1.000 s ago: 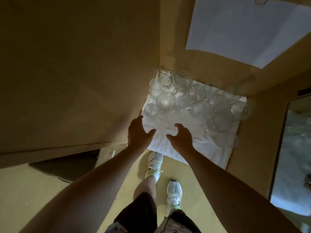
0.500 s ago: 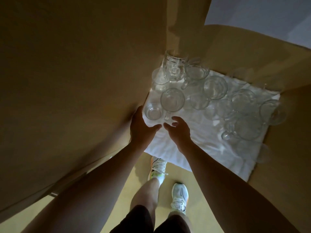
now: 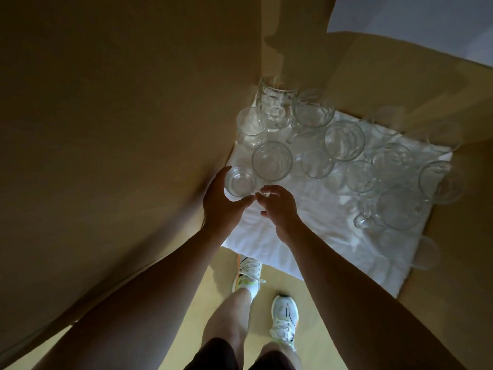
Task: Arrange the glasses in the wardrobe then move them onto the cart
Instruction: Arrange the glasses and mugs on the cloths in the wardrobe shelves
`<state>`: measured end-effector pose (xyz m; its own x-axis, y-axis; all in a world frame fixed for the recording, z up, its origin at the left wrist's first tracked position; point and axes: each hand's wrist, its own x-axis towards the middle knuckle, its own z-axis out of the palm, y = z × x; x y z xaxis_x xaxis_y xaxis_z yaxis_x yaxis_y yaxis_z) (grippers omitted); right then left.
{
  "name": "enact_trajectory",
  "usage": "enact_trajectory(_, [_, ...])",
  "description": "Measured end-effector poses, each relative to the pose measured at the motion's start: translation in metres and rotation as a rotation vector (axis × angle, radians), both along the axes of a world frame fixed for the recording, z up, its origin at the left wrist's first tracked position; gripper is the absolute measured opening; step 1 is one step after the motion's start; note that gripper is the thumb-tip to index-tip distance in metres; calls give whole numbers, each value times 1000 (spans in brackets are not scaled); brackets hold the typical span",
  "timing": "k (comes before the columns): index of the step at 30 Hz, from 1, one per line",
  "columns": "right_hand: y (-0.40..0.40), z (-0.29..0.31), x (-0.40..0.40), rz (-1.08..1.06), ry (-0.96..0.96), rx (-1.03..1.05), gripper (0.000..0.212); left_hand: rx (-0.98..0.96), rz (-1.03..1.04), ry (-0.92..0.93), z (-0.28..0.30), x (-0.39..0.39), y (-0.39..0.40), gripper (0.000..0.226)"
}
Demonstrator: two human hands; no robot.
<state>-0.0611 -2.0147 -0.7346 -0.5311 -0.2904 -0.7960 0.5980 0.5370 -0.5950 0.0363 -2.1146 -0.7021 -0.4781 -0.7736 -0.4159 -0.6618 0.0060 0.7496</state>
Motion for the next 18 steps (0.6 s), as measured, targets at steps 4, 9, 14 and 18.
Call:
enact_trajectory(4, [9,3,1,52,18,46,21,-23,24,23,2,7,0,72])
enact_trajectory(9, [29,10,7,56,-50,93,31,-32,74,-42,11,20,9,73])
enact_trajectory(14, [52,22,14,64,-49,146,34,-38,73,-82,29,28,20,74])
enact_trajectory(18, [71,41,22,76,-44,175,26,-75,72,-58,54,33,28,79])
